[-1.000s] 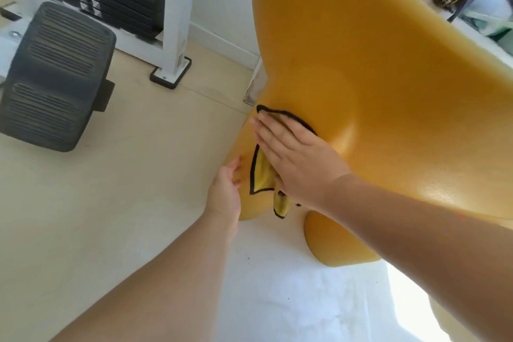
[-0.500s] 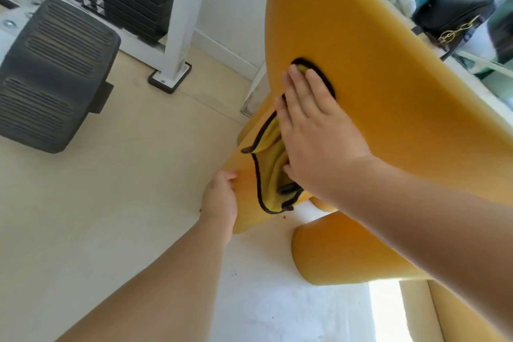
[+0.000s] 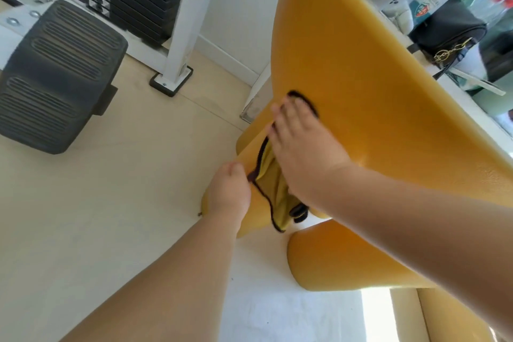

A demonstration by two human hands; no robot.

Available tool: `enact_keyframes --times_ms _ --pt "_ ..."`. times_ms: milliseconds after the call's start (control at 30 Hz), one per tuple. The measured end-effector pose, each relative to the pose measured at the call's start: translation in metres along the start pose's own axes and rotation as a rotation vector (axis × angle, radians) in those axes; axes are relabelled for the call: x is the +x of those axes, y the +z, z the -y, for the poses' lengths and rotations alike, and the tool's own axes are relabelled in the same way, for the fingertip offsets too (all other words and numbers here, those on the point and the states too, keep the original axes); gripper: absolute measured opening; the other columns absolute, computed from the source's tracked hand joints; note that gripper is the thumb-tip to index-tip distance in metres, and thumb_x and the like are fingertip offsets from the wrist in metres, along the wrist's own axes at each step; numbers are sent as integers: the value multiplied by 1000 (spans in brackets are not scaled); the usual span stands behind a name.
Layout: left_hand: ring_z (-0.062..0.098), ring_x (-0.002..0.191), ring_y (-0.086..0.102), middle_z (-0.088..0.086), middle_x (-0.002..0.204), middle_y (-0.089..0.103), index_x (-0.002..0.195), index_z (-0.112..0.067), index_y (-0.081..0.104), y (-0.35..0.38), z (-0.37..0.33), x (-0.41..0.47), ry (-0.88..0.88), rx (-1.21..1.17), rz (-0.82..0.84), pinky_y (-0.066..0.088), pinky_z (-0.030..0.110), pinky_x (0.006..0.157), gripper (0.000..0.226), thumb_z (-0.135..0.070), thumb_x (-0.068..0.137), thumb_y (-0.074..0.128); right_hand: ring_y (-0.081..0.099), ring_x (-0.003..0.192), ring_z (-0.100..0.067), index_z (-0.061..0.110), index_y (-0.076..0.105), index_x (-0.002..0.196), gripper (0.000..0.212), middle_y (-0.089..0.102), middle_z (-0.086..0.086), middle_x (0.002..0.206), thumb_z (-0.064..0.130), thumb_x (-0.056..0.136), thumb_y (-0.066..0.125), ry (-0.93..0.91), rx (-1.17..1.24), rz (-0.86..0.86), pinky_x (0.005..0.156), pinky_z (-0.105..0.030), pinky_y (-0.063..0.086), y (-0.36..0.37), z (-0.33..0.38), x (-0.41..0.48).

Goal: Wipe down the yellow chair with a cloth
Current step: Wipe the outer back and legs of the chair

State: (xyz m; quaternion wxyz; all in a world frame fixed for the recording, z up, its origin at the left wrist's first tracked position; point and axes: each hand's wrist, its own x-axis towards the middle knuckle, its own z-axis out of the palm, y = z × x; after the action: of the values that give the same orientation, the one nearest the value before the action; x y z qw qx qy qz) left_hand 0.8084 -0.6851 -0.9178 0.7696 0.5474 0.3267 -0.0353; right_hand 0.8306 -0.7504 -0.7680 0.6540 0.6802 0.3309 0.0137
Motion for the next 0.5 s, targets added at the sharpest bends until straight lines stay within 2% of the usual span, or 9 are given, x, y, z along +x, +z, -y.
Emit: enact_keyframes --times_ms 100,167,233,267,400,467,500 --pt "23 101 55 -7 96 56 102 -20 61 6 12 1 -24 31 44 42 34 87 29 -23 105 33 -16 148 -56 -9 -13 154 93 -18 -41 157 60 100 19 151 -34 -15 119 -62 -14 0 -11 -13" --pt "20 107 60 -7 110 65 111 -20 69 0 19 4 -66 -110 35 44 28 84 34 -32 103 38 -14 147 -60 -10 -11 154 93 -17 -44 156 59 100 18 187 8 -12 120 -65 -12 3 3 -10" --pt "21 103 64 -1 108 71 104 -20 71 -6 23 5 -144 -285 54 41 25 74 36 -35 101 39 -6 147 -60 -9 -6 156 96 -10 -43 158 63 99 22 164 58 7 120 -66 -8 5 25 5" --pt "22 100 65 0 104 72 97 -20 70 -7 23 6 -153 -311 60 41 27 74 36 -34 102 37 -3 148 -59 -8 -4 157 97 -6 -42 159 65 99 24 143 68 11 120 -66 -6 7 35 15" --pt "28 94 62 1 90 69 81 -20 63 -9 26 8 -91 -163 -12 48 38 88 38 -35 97 32 -1 150 -56 -3 -3 158 99 -3 -37 162 68 97 27 38 101 -12 121 -65 -4 17 83 42" --pt "32 99 62 6 100 69 85 -20 62 -10 26 5 -40 -54 -90 49 48 97 39 -39 93 29 -5 151 -52 0 -8 159 95 -9 -32 164 65 99 27 -35 100 -27 122 -63 -7 24 109 43" --pt "32 103 61 6 107 69 90 -20 62 -9 25 4 2 44 -151 47 48 98 39 -39 96 29 -8 152 -50 1 -11 159 94 -12 -30 165 63 100 28 -58 97 -49 121 -62 -9 30 119 41"
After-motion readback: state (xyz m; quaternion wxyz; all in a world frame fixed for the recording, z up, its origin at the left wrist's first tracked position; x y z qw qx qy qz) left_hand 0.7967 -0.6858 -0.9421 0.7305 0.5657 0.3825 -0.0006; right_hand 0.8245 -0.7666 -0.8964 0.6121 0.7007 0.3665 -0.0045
